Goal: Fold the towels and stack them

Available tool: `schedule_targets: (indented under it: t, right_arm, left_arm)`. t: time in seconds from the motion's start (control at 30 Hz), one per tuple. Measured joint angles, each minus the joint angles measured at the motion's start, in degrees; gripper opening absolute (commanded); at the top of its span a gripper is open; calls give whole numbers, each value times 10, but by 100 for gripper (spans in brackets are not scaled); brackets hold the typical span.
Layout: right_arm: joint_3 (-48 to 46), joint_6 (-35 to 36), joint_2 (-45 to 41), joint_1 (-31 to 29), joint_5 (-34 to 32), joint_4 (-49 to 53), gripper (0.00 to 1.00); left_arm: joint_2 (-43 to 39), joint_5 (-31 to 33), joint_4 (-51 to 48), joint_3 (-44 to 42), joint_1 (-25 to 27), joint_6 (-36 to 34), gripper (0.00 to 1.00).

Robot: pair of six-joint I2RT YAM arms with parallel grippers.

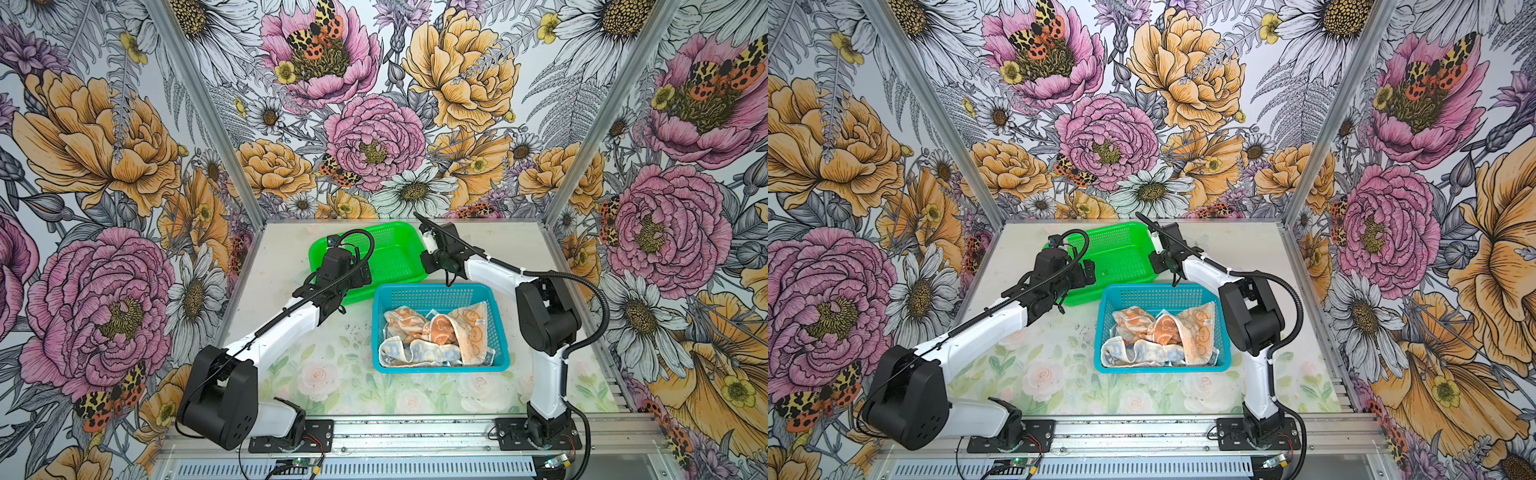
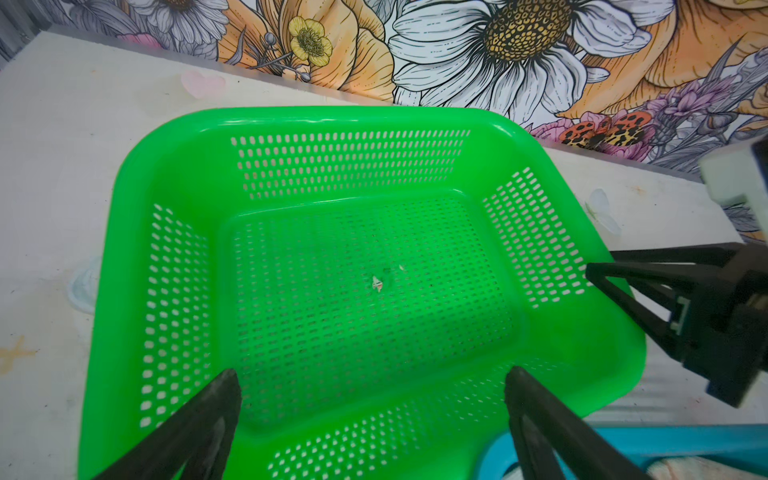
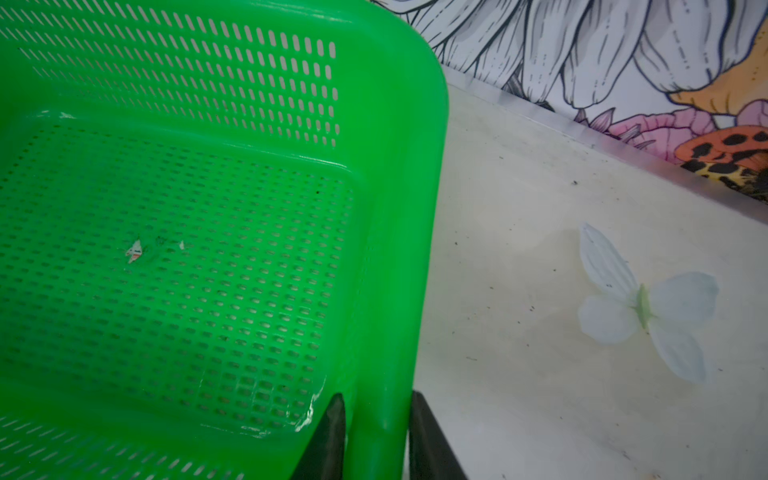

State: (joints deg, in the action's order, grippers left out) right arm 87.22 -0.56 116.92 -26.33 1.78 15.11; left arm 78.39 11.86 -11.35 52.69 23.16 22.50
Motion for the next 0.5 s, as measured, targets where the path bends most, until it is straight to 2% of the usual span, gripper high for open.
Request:
schedule_targets:
  t: [0.13, 0.43, 0.5]
  right_arm:
    - [41, 7, 27, -14, 0, 18, 47]
    - [61, -27, 20, -16, 10, 33, 96]
    - [53, -42, 3, -15, 11, 36, 99]
  left_arm:
    - [0, -41, -31, 1, -8, 10, 99]
    - [-16, -118, -128, 17, 3, 22, 99]
    - [-28, -121, -153, 17, 5, 22, 99]
